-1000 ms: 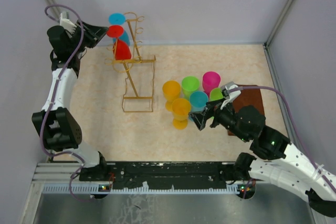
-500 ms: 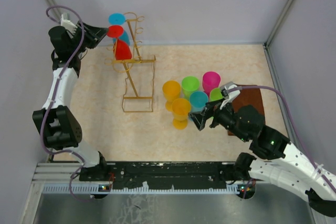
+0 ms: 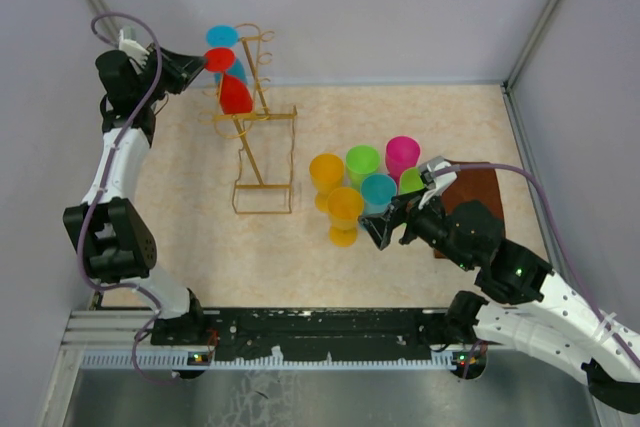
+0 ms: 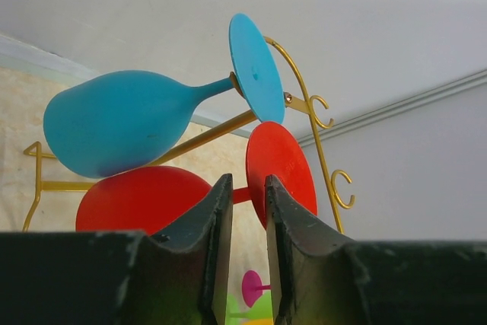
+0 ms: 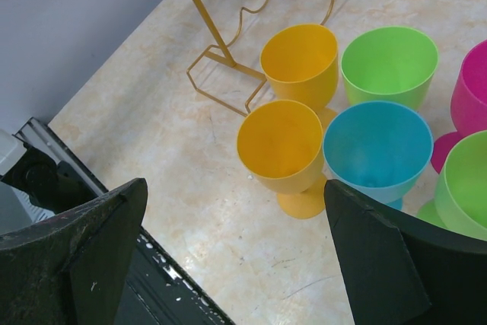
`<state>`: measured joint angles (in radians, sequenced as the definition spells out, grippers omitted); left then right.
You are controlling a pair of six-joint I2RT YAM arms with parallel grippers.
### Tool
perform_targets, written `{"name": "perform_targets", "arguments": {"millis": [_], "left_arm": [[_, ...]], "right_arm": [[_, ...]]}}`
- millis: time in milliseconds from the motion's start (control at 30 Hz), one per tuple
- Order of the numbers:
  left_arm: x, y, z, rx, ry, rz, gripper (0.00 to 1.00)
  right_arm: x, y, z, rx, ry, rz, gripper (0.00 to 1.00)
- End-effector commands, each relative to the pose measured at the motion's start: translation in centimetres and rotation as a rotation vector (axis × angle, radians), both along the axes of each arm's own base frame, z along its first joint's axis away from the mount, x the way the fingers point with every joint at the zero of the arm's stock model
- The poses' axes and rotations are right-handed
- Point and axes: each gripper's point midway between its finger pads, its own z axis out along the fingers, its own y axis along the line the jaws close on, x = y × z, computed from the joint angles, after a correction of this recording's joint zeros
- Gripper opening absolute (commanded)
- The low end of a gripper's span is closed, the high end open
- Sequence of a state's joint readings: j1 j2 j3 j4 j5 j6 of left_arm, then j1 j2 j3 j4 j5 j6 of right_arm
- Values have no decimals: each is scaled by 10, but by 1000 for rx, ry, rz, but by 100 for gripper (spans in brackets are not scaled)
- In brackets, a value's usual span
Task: Take the wine glass off the wine glass rack
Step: Pick up the wine glass from the wine rack.
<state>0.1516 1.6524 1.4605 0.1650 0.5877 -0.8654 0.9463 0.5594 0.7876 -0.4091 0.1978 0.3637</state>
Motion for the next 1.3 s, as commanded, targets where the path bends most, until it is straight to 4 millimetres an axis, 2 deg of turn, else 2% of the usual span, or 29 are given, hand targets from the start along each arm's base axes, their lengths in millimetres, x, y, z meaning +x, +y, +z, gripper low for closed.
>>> {"name": "perform_targets", "arguments": {"millis": [0,367,733,1067,1267], "left_arm": [[1,-6,6,-16,-13,-19,28],[-5,-8,12,-121,13,-9,7],[-9,-7,16,-229,88,17,2],[-11,1,36,-280,77,80,0],[-10,1,39,-276,65,81,0]], "right_arm": [[0,1,26,63,-38,-1,99],[1,0,25,63,-37,-6,99],[1,-3,25,61,-35,-18,99],[1,-4,25,66,-33,-22,99],[1,-3,24,61,-28,-23,99]]}}
